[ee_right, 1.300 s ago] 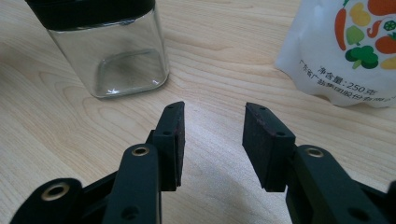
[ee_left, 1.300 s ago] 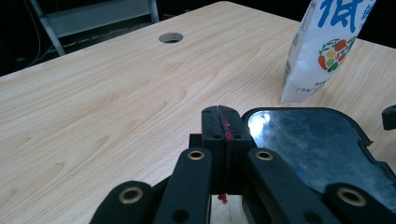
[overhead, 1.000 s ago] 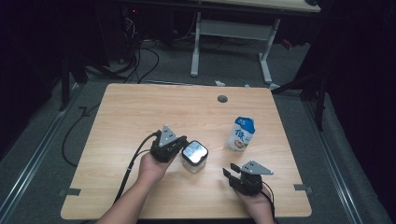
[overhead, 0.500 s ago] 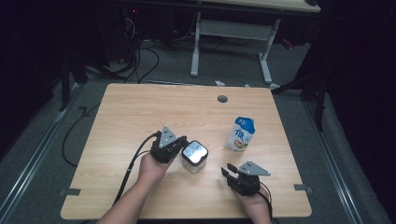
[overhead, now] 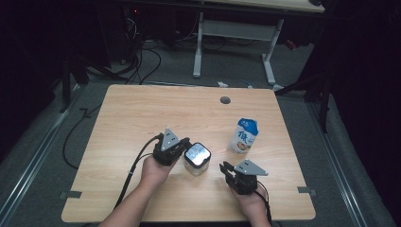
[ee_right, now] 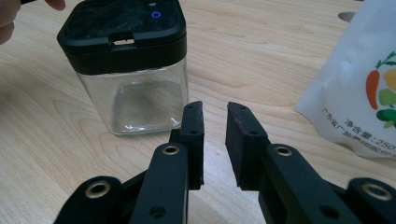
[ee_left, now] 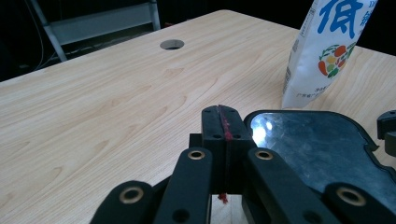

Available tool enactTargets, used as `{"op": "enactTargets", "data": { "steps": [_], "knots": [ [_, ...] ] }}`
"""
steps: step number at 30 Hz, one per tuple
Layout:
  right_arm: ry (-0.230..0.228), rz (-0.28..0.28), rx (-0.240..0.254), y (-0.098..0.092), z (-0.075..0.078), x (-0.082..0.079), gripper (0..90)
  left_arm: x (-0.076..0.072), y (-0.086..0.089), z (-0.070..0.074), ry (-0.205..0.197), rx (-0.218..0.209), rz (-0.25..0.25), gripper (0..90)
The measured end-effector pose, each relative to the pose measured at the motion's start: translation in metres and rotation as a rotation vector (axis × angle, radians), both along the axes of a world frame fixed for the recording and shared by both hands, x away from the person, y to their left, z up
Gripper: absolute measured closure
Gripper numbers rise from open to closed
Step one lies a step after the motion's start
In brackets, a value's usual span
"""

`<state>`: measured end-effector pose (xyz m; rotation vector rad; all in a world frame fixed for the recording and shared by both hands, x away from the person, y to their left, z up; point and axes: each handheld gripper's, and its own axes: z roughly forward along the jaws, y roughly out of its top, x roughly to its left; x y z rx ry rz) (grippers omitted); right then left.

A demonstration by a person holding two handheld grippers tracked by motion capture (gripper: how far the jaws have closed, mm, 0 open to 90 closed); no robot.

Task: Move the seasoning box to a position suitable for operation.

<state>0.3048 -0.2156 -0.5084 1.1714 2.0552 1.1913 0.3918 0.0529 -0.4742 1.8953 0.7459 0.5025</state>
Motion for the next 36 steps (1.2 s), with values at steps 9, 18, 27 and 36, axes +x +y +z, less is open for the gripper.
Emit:
{"op": "enactTargets", "data": {
  "steps": [9,18,27,36],
  "knots": [
    [-0.007,0.004,-0.001,0.005,0.001,0.001,76.9,-0.001,-0.003,-0.001,-0.012,-0.003,0.001,90.0],
    [-0.006,0.008,-0.003,0.005,-0.001,0.0,77.0,-0.001,-0.003,-0.002,-0.013,-0.005,0.005,90.0],
    [-0.012,0.013,-0.003,0.006,0.0,0.0,78.3,0.0,-0.002,-0.003,0.001,-0.01,0.011,90.0],
    [-0.081,0.047,0.022,0.018,0.019,0.003,89.9,0.001,-0.003,-0.003,0.003,-0.008,0.009,90.0]
  ]
}}
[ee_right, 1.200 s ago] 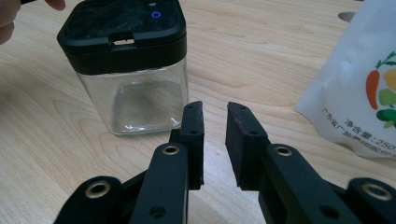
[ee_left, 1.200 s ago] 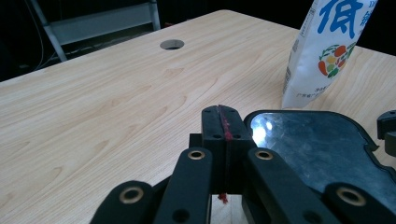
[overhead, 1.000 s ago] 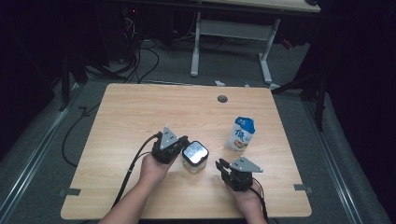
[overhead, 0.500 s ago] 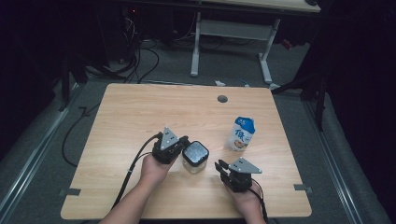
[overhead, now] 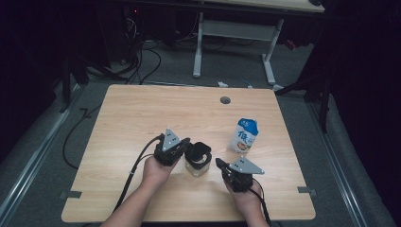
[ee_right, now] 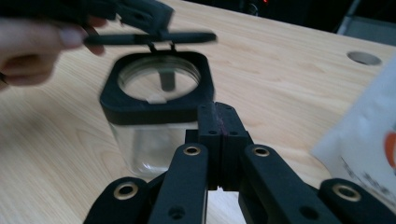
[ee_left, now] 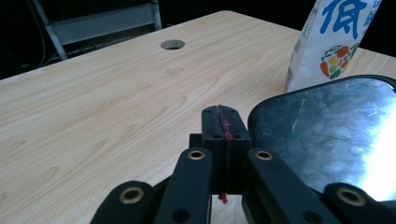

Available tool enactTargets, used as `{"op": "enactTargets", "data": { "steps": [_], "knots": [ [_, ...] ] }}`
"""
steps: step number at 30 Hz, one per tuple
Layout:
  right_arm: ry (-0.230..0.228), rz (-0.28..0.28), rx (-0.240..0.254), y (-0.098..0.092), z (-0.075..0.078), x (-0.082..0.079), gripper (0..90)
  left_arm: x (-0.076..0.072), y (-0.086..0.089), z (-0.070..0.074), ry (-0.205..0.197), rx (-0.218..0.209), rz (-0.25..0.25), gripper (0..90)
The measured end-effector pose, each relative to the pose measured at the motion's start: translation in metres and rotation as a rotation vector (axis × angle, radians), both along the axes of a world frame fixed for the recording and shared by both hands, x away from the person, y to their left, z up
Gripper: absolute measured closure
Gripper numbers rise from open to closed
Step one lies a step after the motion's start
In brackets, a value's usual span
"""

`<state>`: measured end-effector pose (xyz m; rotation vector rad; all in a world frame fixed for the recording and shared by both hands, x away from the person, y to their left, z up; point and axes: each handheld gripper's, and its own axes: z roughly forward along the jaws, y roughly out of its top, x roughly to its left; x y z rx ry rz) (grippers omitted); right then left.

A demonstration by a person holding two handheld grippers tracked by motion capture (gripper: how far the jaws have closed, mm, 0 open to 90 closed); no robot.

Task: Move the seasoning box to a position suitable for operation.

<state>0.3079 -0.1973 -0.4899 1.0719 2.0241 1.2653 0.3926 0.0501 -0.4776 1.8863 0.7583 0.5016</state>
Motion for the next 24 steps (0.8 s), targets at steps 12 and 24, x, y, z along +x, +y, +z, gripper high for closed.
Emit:
{"op": "enactTargets", "data": {
  "steps": [12,24],
  "knots": [
    [-0.025,0.045,0.002,0.021,0.016,0.012,90.0,-0.001,0.005,0.001,0.011,-0.013,0.003,90.0],
    [-0.032,0.052,0.018,0.025,0.023,0.018,89.9,-0.032,0.044,-0.023,0.081,-0.055,0.004,90.0]
  ]
}}
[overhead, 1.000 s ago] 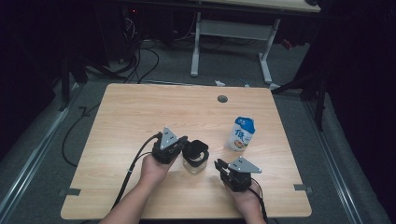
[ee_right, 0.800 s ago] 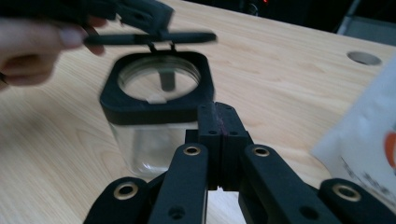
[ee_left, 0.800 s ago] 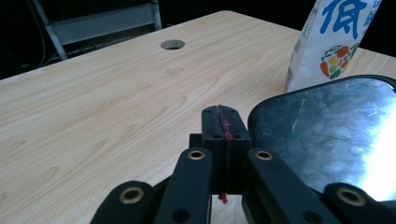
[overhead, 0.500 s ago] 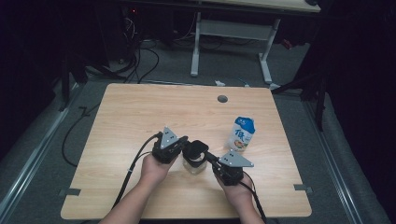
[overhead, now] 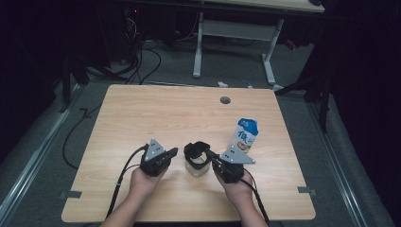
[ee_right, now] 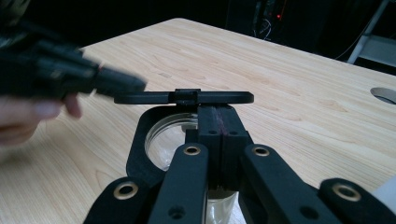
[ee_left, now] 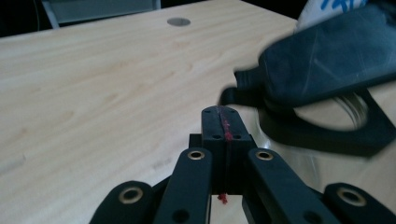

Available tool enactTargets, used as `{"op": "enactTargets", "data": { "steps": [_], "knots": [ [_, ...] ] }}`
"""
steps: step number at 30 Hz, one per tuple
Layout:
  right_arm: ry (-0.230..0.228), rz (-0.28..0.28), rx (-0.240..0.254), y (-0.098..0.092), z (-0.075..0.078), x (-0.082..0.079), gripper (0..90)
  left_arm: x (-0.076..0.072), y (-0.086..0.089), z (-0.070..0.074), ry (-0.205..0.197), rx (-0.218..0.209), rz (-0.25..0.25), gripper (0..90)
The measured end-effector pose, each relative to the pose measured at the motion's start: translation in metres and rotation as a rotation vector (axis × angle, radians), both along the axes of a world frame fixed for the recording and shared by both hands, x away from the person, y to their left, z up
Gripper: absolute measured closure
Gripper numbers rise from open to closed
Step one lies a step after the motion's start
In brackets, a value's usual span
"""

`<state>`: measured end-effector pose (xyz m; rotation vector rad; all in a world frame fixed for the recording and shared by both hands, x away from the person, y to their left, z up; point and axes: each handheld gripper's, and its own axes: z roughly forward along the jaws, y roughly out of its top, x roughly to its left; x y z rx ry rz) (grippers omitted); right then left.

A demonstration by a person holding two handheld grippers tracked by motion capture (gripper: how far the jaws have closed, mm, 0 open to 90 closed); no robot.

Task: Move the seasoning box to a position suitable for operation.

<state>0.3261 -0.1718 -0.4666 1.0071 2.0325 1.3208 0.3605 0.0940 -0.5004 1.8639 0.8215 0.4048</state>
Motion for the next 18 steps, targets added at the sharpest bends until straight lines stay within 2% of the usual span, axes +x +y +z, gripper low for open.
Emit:
{"op": "enactTargets", "data": {
  "steps": [3,6,7,18],
  "knots": [
    [-0.002,0.001,0.005,0.001,0.0,0.001,89.9,-0.012,-0.002,-0.002,-0.001,-0.008,-0.025,90.0],
    [-0.001,-0.004,0.005,0.002,0.001,0.001,89.9,-0.021,-0.011,0.002,-0.017,-0.012,-0.056,90.0],
    [-0.004,-0.003,0.004,0.002,0.001,0.001,89.9,-0.025,-0.016,0.005,-0.02,-0.028,-0.074,90.0],
    [-0.001,0.007,0.002,0.002,0.001,0.0,89.9,-0.025,-0.035,0.011,-0.039,-0.056,-0.082,90.0]
  ]
}}
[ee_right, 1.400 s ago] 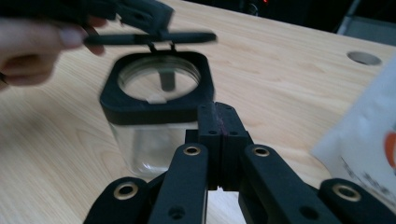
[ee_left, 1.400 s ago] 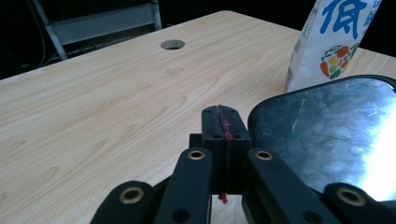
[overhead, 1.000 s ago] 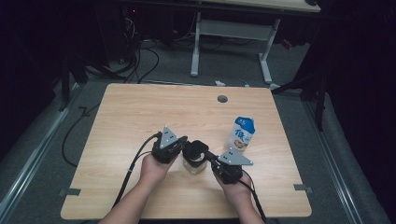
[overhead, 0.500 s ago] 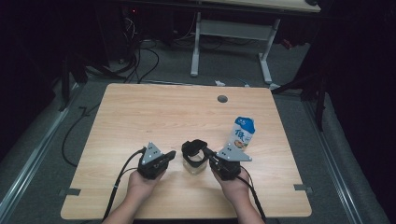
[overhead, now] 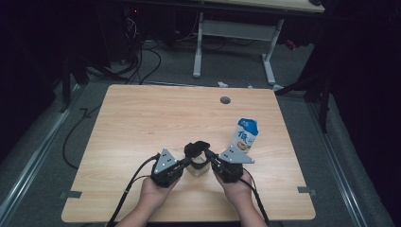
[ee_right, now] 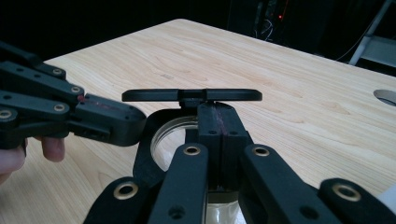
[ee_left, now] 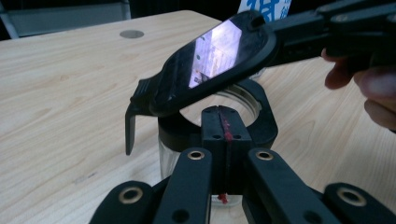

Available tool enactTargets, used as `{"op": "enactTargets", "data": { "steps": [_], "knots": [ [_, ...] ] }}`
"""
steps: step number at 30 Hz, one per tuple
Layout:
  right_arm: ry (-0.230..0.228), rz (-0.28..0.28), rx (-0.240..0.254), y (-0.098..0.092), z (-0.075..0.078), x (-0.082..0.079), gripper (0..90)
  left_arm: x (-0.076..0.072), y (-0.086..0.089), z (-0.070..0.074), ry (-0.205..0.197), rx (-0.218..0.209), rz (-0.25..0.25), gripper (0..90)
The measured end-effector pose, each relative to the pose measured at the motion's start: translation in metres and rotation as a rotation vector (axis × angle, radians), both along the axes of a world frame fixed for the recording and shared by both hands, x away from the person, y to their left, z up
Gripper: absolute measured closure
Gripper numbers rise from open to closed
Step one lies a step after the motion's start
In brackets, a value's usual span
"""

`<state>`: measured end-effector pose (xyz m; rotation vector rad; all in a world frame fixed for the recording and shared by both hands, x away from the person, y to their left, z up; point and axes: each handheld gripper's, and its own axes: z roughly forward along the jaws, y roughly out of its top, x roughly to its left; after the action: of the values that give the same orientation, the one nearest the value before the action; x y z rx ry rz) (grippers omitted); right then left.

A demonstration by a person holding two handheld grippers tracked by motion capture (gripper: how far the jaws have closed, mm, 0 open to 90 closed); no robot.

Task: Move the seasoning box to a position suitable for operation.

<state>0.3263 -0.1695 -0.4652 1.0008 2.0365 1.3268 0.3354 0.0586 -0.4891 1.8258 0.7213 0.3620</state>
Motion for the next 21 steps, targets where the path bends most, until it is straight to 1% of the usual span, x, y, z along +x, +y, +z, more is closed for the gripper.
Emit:
{"op": "enactTargets", "data": {
  "steps": [5,13,21],
  "knots": [
    [0.007,0.001,-0.003,0.0,-0.001,0.0,89.9,0.001,-0.003,0.003,-0.01,-0.004,0.0,90.0],
    [0.029,-0.005,-0.008,-0.004,-0.009,-0.003,89.9,0.002,-0.002,0.008,-0.019,-0.02,0.011,90.0],
    [0.033,-0.01,-0.008,-0.006,-0.014,-0.004,89.9,0.003,-0.002,0.013,-0.03,-0.035,0.021,90.0]
  ]
}}
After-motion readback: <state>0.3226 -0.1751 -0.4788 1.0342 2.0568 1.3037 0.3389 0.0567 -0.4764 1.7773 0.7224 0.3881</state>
